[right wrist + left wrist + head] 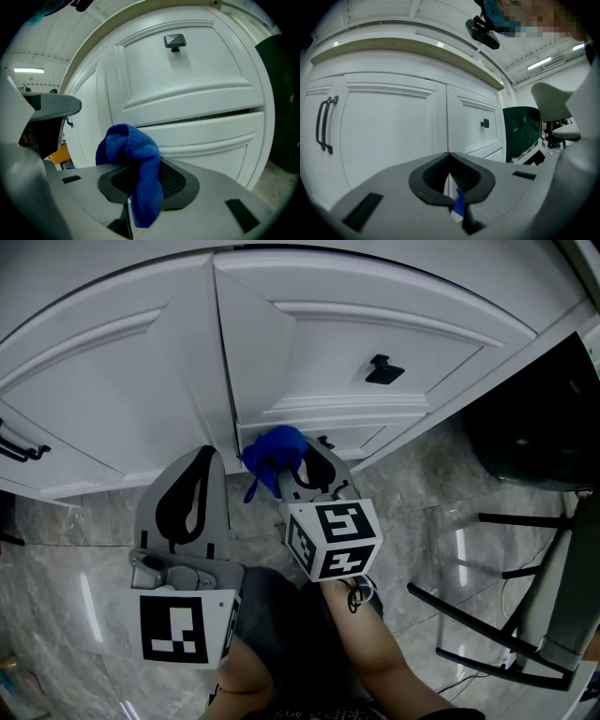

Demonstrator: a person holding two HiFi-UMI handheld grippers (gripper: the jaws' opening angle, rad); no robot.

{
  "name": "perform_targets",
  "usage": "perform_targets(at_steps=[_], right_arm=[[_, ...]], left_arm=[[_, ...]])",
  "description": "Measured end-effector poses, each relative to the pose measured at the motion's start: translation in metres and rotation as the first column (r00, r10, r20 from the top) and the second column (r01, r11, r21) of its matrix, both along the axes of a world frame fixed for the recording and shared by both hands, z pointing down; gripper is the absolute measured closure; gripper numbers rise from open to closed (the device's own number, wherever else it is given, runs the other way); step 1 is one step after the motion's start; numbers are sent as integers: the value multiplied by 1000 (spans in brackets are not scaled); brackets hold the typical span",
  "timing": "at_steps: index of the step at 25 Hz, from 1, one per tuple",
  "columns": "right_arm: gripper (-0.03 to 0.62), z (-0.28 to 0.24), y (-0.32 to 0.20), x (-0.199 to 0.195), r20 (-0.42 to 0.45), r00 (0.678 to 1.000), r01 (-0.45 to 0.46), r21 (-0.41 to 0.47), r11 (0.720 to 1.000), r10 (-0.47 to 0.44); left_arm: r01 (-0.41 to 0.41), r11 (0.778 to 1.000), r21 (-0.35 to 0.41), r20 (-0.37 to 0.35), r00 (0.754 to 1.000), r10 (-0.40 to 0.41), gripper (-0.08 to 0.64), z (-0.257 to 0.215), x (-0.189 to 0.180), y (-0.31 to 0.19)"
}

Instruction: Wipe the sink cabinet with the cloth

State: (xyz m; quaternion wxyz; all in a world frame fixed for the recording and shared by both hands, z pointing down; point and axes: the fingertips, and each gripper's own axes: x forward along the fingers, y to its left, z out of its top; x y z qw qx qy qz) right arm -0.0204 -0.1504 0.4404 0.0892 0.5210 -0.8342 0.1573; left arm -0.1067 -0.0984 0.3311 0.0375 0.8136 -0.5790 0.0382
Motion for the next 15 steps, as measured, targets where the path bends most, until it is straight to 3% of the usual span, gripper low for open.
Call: perform_targets(at_steps=[4,15], right_arm=[[476,0,-1,4,7,1000,-3,-7,1000,3],[476,-1,-3,19,40,999,-27,-31,999,28]], left_arm=[[-30,999,30,37,999,29,557,-2,2,0],[-32,999,20,28,999,32,557,0,4,-1]])
